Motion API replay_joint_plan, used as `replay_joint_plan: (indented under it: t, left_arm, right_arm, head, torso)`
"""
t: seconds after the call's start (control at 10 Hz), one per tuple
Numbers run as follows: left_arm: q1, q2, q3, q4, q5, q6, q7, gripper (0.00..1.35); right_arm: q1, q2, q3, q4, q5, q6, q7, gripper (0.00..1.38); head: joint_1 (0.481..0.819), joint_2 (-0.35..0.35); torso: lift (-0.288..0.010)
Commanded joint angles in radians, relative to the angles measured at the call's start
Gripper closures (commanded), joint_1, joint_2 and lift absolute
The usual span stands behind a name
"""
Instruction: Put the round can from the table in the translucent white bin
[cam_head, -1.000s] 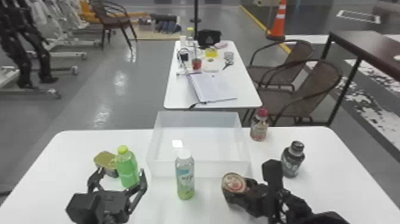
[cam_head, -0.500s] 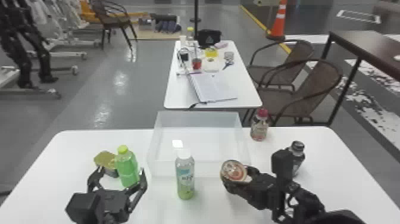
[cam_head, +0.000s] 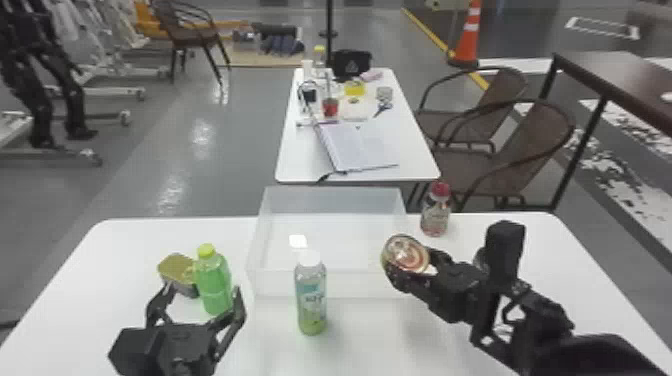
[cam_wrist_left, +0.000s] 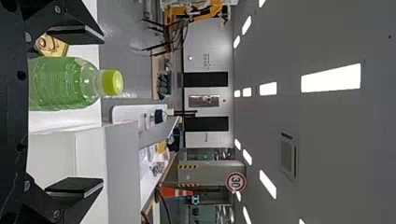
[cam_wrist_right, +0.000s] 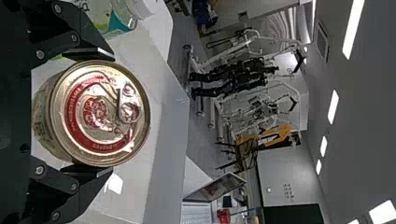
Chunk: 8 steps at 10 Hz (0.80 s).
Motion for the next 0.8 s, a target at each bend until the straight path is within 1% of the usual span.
replay_joint_plan:
  t: [0.0, 0.2, 0.4, 0.6, 0.7]
  left_arm:
    - [-0.004, -0.003, -0.001, 0.015, 0.008, -0.010, 0.002, 0.21]
    - [-0.004, -0.003, -0.001, 0.021, 0.014, -0.027, 0.005, 0.21]
    - [-0.002, -0.003, 0.000, 0.022, 0.020, -0.033, 0.008, 0.21]
    - [-0.002, -0.003, 0.000, 0.026, 0.027, -0.036, 0.008, 0.21]
    - [-0.002, -0.003, 0.000, 0.029, 0.030, -0.038, 0.008, 0.21]
  right_arm:
    - [-0.051, -0.007, 0.015, 0.018, -0.006, 0.014, -0.015, 1.04]
    - [-0.102, 0.004, 0.015, 0.080, 0.004, 0.020, -0.016, 1.04]
    - [-0.147, 0.022, 0.015, 0.181, 0.014, -0.009, 0.008, 1.04]
    - [-0.185, 0.029, 0.012, 0.279, 0.003, -0.033, 0.013, 1.04]
    - [-0.191, 0.029, 0.004, 0.296, 0.001, -0.035, 0.013, 1.04]
  head:
    - [0.549, 0.000]
    - [0.549, 0.000]
    - [0.549, 0.000]
    - [0.549, 0.000]
    - [0.549, 0.000]
  torso:
    - [-0.100]
    - [-0.100]
    - [-0.100]
    - [-0.100]
    - [-0.100]
